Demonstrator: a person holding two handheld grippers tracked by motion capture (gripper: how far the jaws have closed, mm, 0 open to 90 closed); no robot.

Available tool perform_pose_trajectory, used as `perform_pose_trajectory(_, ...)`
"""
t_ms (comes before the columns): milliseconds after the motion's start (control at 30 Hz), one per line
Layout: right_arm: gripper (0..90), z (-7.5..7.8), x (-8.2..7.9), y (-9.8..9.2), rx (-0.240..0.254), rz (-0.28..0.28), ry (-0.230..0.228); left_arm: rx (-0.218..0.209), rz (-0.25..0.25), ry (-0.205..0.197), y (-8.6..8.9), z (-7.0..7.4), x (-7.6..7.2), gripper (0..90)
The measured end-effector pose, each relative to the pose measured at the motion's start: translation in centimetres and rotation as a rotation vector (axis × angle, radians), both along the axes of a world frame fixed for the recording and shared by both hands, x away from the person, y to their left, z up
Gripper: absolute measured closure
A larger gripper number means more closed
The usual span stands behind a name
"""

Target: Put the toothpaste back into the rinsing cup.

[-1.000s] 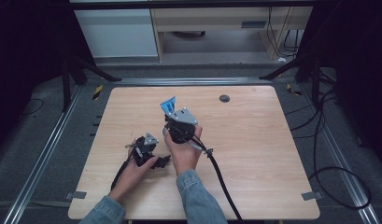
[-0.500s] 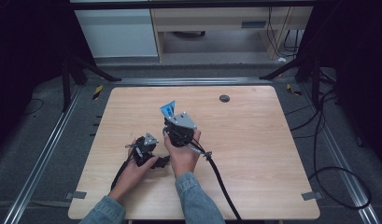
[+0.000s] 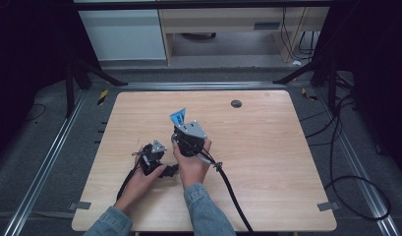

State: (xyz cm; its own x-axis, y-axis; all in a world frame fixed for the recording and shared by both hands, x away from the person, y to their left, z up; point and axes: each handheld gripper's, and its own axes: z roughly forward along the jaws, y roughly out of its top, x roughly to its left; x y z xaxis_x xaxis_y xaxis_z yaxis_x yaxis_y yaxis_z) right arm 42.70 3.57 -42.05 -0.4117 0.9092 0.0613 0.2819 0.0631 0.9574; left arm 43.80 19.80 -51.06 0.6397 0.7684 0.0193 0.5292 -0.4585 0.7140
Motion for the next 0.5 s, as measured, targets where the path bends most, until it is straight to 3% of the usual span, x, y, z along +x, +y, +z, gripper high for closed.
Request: perform_pose_trajectory(500, 72.6, -0.77, 0.10, 0.04, -0.001, -0.011, -0.003, 0.004, -0.003, 0.001, 0.03, 0.02, 0.01, 0.0)
